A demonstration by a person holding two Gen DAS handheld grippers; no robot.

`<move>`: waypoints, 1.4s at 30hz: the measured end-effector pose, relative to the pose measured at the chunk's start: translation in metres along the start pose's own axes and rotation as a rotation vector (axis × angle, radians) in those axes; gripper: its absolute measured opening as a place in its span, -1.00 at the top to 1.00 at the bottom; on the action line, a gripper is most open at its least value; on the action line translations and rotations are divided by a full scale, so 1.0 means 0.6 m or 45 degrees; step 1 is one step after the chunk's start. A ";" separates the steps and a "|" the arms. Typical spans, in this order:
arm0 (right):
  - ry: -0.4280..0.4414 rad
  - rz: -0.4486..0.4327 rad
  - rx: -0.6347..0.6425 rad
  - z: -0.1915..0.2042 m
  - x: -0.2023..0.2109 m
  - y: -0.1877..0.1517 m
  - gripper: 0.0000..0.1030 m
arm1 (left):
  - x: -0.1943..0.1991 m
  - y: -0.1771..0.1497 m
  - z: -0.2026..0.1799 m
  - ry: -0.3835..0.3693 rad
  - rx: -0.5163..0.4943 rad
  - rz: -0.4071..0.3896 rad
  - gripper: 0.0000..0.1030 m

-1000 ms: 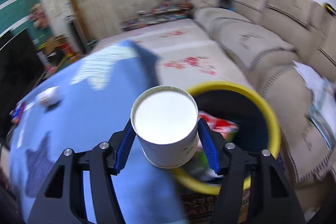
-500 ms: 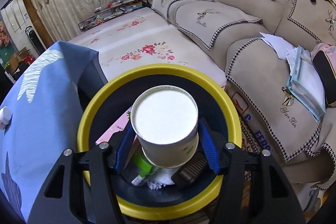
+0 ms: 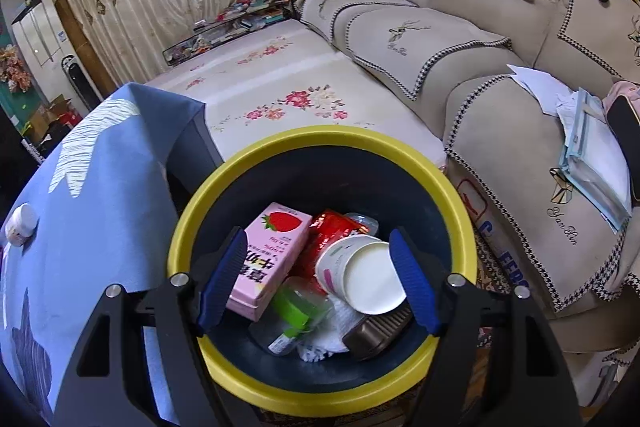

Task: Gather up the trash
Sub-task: 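Move the left gripper to the white pill bottle and grasp it, then carry the pill bottle over the yellow bin and open the left gripper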

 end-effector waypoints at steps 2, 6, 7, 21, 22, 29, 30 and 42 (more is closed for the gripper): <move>0.018 -0.006 0.001 0.005 0.004 0.000 -0.35 | -0.030 0.015 -0.027 -0.003 0.007 0.044 -0.91; 0.046 -0.011 0.000 0.011 0.007 0.000 -0.35 | -0.098 0.040 -0.056 0.018 0.043 0.109 -0.91; 0.050 -0.010 0.003 0.012 0.006 -0.001 -0.35 | -0.118 0.047 -0.061 0.042 0.045 0.120 -0.91; 0.081 0.005 0.002 0.017 -0.006 -0.001 -0.35 | -0.234 0.072 -0.071 0.135 0.099 0.219 -0.91; 0.083 0.008 0.003 0.018 -0.008 -0.001 -0.35 | -0.239 0.072 -0.071 0.135 0.099 0.226 -0.91; 0.090 0.011 0.006 0.021 -0.009 0.001 -0.35 | -0.259 0.063 -0.066 0.127 0.092 0.254 -0.84; 0.090 0.011 0.006 0.021 -0.009 0.001 -0.35 | -0.261 0.061 -0.064 0.128 0.092 0.261 -0.77; 0.107 -0.007 0.015 0.028 0.007 0.002 -0.35 | -0.178 0.051 -0.085 0.076 0.047 0.169 -0.64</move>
Point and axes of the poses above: each gripper's, at about its wrist camera, not at the fingertips, and x roughly against the way its jaws point, z to its left, y to its top, the point moved 5 cm from there along -x, roughly the way its jaws point, and after that the axes turned 15 degrees about y, right-handed, at the moved point
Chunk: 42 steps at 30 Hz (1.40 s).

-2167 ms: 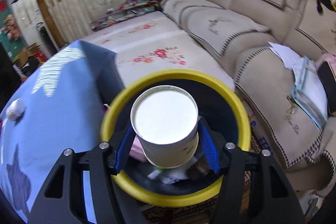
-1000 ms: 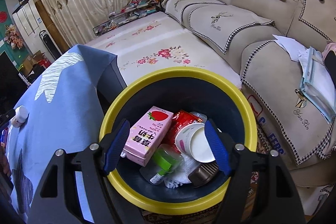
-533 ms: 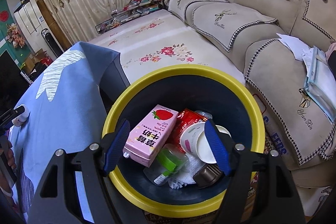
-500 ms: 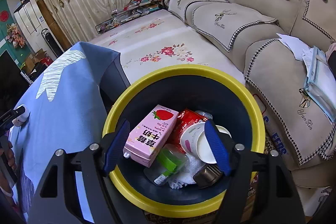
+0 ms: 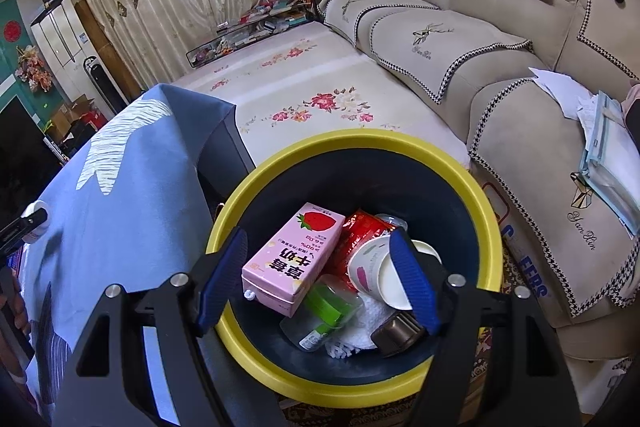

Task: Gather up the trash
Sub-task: 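Carry the pill bottle over the yellow bin and open the left gripper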

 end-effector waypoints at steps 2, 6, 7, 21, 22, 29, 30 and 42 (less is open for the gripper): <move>0.005 -0.011 0.007 0.002 0.010 0.000 -0.35 | 0.039 -0.001 -0.020 -0.032 -0.026 -0.034 -0.64; 0.000 -0.013 0.043 0.005 0.029 -0.003 -0.35 | 0.120 -0.001 -0.083 -0.125 -0.112 -0.095 -0.64; -0.005 -0.014 0.055 0.003 0.037 -0.005 -0.35 | 0.136 -0.003 -0.101 -0.152 -0.132 -0.106 -0.64; -0.071 -0.074 0.054 -0.078 0.147 -0.019 -0.36 | 0.265 -0.098 -0.502 -0.529 -0.527 -0.036 -0.64; -0.076 -0.082 0.044 -0.087 0.154 -0.019 -0.36 | 0.262 -0.105 -0.523 -0.531 -0.549 -0.027 -0.65; -0.105 -0.118 -0.030 -0.137 0.178 -0.023 -0.36 | 0.215 -0.137 -0.620 -0.500 -0.638 0.075 -0.65; -0.107 -0.119 -0.036 -0.139 0.179 -0.024 -0.36 | 0.206 -0.137 -0.628 -0.500 -0.647 0.087 -0.65; -0.011 -0.070 0.047 -0.062 0.162 -0.044 -0.40 | 0.250 -0.118 -0.384 -0.453 -0.431 -0.079 -0.91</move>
Point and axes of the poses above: each gripper's, at about its wrist camera, not at the fingertips, and x roughly against the way its jaws point, z to its left, y to its top, the point moved 5 cm from there along -x, roughly the way its jaws point, and after that the axes turned 15 degrees about y, right-handed, at the moved point
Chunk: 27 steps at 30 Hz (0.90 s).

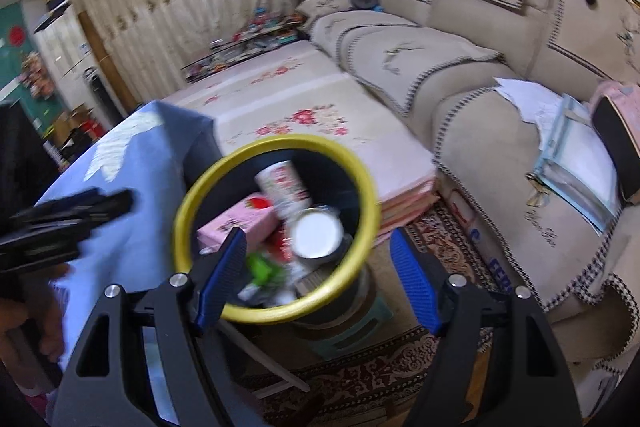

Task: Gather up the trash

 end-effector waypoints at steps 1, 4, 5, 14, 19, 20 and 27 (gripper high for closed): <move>0.024 0.010 0.024 0.020 -0.004 -0.003 -0.42 | 0.032 -0.011 0.032 0.039 0.026 -0.050 -0.91; 0.091 0.032 0.092 0.075 -0.015 -0.010 -0.43 | 0.122 -0.059 0.131 0.162 0.124 -0.162 -0.91; 0.116 0.038 0.119 0.097 -0.017 -0.013 -0.44 | 0.142 -0.073 0.155 0.187 0.152 -0.179 -0.91; 0.220 0.009 0.374 0.267 0.039 -0.033 -0.77 | 0.333 -0.243 0.366 0.520 0.429 -0.213 -0.91; 0.214 -0.054 0.452 0.310 0.099 -0.050 -0.82 | 0.419 -0.289 0.404 0.541 0.519 -0.267 -0.91; 0.210 -0.067 0.459 0.313 0.106 -0.053 -0.82 | 0.433 -0.295 0.406 0.551 0.528 -0.278 -0.91; 0.212 -0.158 0.493 0.329 0.154 -0.064 -0.83 | 0.498 -0.328 0.389 0.597 0.529 -0.328 -0.91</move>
Point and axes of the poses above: each gripper's, at about its wrist camera, not at the fingertips, and x roughly against the way its jaws point, z to its left, y to its top, the point moved 5 cm from there along -x, roughly the way its jaws point, and after that the axes turned 15 degrees about y, right-handed, at the moved point
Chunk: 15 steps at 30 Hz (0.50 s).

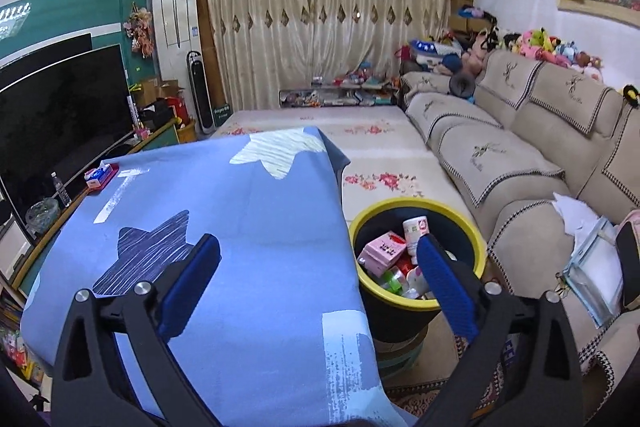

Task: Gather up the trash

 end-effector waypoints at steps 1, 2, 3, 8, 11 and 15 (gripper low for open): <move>0.001 -0.008 0.005 0.004 0.003 0.001 -0.83 | 0.004 -0.004 -0.002 0.001 -0.001 0.002 -0.91; 0.006 -0.014 0.009 0.006 0.007 0.000 -0.83 | 0.006 -0.005 -0.008 -0.001 -0.001 0.005 -0.91; 0.009 -0.017 0.014 0.009 0.009 0.000 -0.84 | 0.008 -0.009 -0.008 -0.016 0.001 0.013 -0.91; 0.004 -0.033 0.047 0.018 0.021 0.001 -0.86 | 0.014 -0.016 -0.022 -0.018 0.002 0.032 -0.91; 0.005 -0.030 0.044 0.017 0.021 0.000 -0.87 | 0.009 -0.023 -0.023 -0.017 0.000 0.052 -0.91; 0.008 -0.029 0.038 0.019 0.018 0.003 -0.87 | 0.000 -0.026 -0.026 -0.016 -0.009 0.067 -0.91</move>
Point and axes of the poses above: each gripper's, at about its wrist camera, not at the fingertips, and x roughly against the way its jaws point, z to its left, y to its top, the point moved 5 cm from there along -x, roughly the way its jaws point, and after that the axes turned 15 degrees about y, right-handed, at the moved point
